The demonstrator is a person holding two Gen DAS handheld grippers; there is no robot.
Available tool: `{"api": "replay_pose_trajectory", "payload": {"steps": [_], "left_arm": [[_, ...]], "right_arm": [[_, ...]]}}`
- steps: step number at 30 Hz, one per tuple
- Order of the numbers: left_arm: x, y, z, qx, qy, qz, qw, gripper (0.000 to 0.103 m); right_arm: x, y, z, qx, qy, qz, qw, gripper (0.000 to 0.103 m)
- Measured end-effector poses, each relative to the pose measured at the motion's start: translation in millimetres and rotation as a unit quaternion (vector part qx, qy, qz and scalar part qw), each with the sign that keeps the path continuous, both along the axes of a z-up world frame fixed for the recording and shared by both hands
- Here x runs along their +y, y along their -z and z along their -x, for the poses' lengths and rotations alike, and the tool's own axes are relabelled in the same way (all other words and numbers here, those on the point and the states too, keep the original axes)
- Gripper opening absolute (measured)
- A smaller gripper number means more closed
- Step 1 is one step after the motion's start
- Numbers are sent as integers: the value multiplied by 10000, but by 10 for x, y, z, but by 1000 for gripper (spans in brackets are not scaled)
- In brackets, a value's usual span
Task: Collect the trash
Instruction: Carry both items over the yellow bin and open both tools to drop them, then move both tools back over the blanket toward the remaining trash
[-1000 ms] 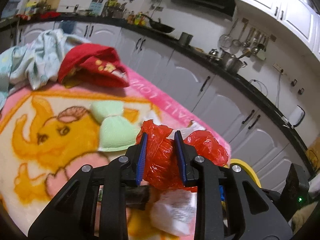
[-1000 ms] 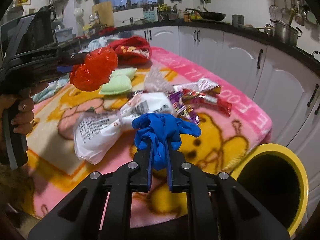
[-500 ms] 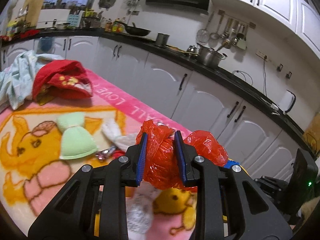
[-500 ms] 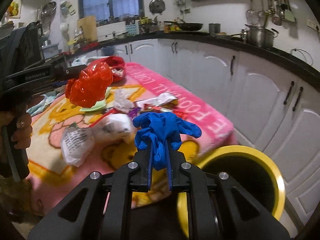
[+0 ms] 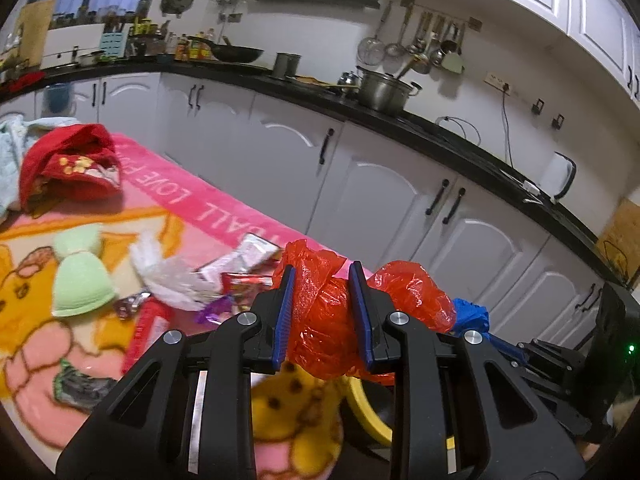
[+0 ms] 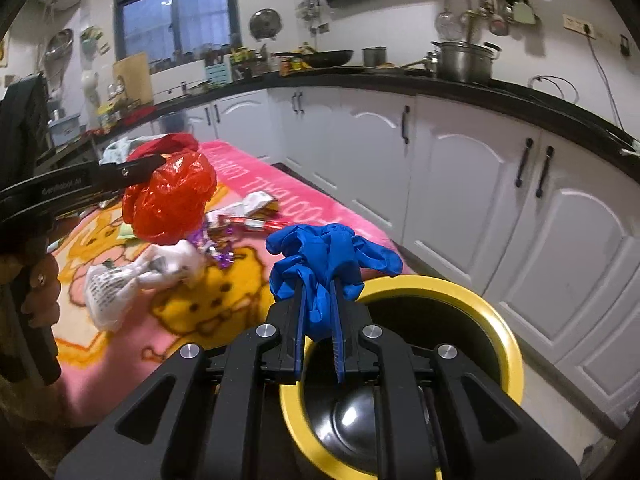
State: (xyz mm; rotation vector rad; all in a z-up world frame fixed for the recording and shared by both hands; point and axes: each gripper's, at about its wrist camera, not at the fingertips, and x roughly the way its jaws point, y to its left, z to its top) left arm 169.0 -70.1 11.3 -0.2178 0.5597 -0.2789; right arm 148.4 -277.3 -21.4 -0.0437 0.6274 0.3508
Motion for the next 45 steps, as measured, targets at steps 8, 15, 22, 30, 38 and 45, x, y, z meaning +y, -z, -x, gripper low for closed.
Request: {"api": "replay_pose_trajectory", "payload": {"steps": [8,15,22,30,38,45], "left_arm": [[-408,110,-80,96,306,-144,9994,20],[-756,279,-171,278,575,-295,9975,20],[-1034,484,-318,546,748,-415,9948,21],[-1251,637,-427,723,852,-535,9923,25],[-1263,672,-432,767,855,-493,9922,58],[-1062,556,-345,627,639,-322,9955,84]], "right_arm": [[-309,60,-12,210,325,-12,9993,11],[-533,183,12,508,446,-3,9977,11],[-699,370,-3,856,517,-2,9950,13],[-858,524,-37,1090,687,-116,9916,23],[-988,524,-28,1002,971,-213,9900,49],[-1005,440,-5,820,1087,-161,9906,53]]}}
